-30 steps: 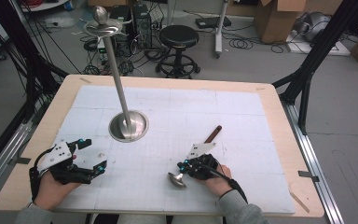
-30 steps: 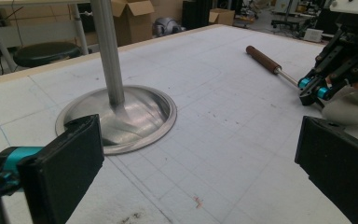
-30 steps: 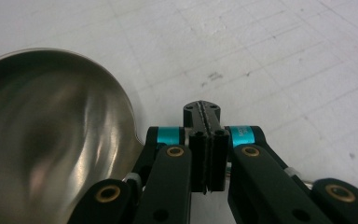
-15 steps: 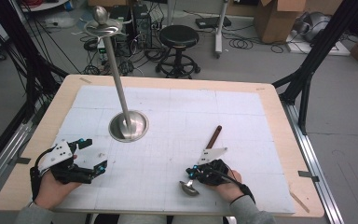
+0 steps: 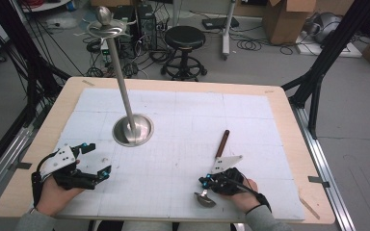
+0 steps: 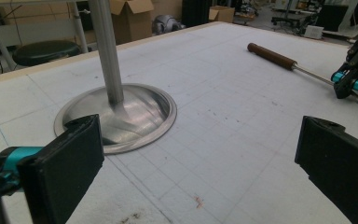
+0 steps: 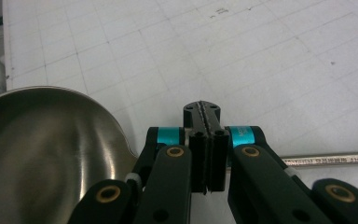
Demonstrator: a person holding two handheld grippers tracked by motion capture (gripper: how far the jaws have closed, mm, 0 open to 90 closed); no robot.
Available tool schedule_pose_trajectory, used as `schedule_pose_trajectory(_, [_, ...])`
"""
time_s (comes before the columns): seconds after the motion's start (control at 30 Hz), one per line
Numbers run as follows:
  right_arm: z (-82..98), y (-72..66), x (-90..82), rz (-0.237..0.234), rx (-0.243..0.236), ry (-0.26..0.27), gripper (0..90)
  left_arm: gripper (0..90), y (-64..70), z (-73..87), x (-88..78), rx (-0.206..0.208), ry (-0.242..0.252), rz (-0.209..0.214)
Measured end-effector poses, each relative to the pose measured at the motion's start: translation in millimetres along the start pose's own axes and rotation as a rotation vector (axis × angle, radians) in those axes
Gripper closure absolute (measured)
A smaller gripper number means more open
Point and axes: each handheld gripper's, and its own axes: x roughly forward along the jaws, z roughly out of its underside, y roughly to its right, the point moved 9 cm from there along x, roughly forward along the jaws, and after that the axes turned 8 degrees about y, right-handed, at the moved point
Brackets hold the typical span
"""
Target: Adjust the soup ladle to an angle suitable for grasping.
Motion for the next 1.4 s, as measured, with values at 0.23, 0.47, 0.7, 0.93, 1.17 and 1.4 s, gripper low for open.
schedule_pose_trajectory(0.23, [-15.5,4.9,-5.0,-0.015,0.000,0.088,90.0,1.7,-1.3,-0.6,0.6,0.004,0.004,-0.006])
schedule_pose_trajectory(0.47, [-10.9,36.2,-26.0,0.109,0.056,0.108,90.0,1.7,-1.0,-1.3,0.5,0.005,0.009,-0.006])
schedule_pose_trajectory(0.7, [7.5,71.7,-35.7,0.219,0.156,0.089,90.0,1.7,-1.2,-0.3,1.3,0.002,0.004,-0.009])
schedule_pose_trajectory(0.93, [10.5,71.8,-26.3,0.201,0.160,0.055,90.0,1.7,-2.1,-0.3,1.2,0.004,0.003,-0.008])
schedule_pose_trajectory(1.17, [9.7,72.1,-22.3,0.195,0.162,0.051,90.0,1.7,-1.5,-0.4,1.1,0.002,0.003,-0.009])
schedule_pose_trajectory(1.4, [7.4,73.9,-18.5,0.201,0.160,0.054,90.0,1.7,-1.4,0.3,1.5,0.000,-0.001,-0.009])
